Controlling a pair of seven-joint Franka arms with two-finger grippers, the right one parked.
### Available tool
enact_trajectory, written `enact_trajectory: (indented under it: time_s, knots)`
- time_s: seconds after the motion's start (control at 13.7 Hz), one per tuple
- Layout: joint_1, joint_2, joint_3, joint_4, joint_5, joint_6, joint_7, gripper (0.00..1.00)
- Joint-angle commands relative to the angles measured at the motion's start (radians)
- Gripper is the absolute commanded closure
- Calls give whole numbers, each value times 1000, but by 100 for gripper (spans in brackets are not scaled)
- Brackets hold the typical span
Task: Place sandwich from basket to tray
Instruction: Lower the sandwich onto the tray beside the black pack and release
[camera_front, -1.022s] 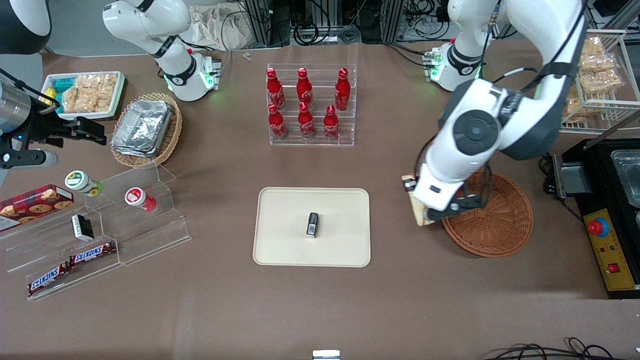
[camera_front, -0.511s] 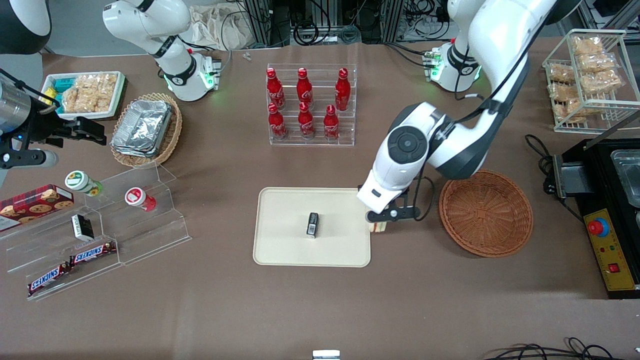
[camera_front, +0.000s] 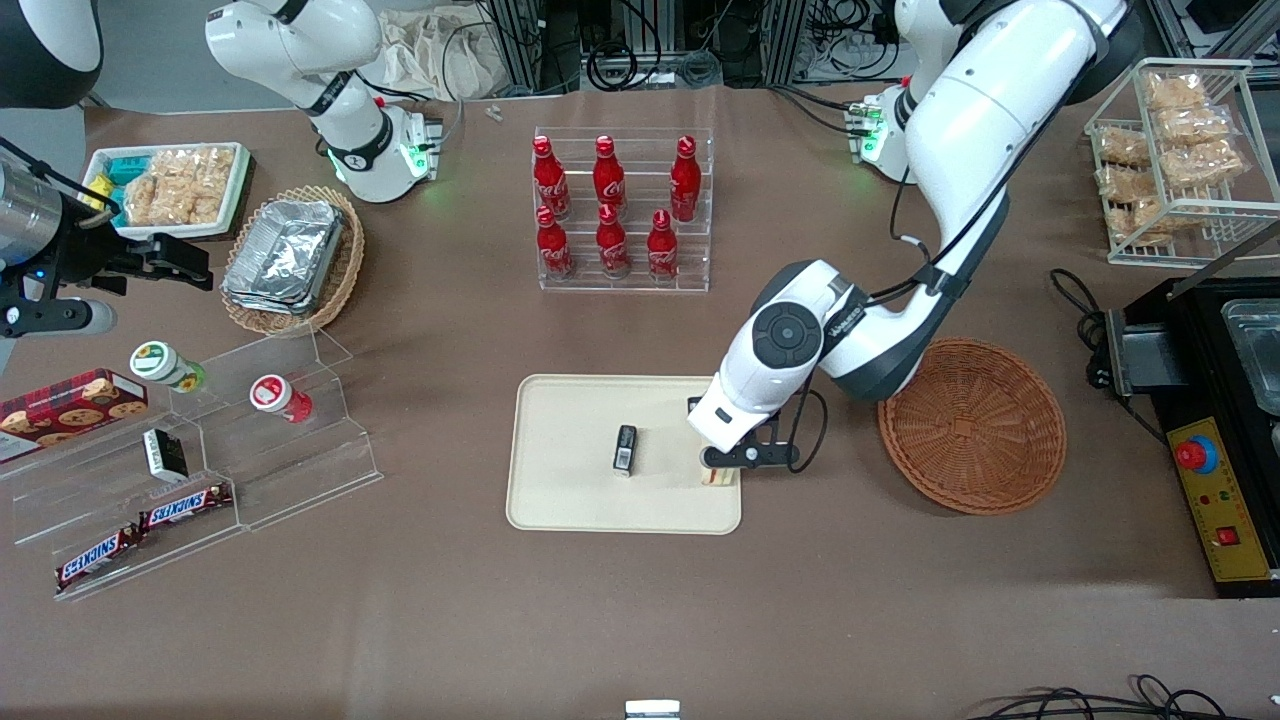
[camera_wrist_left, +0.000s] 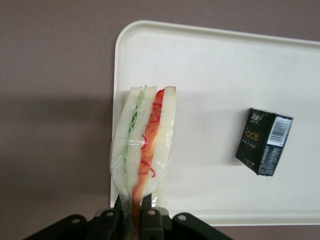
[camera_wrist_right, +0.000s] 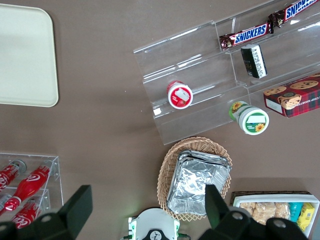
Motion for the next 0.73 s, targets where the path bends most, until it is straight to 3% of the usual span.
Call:
enact_trajectory:
  time_s: [0.0,0.07,0.22,0.29,0.44,0.66]
  knots:
    - [-13,42,0,40,21,0,2,92]
    - [-14,48,0,40,23,0,2,87]
    - [-14,62,0,40,32,2,1,54]
    - [-14,66,1,42,32,3,-2,28]
    - [-14,67,2,40,33,3,-6,2]
    - [-5,48,0,42,29,0,-15,1]
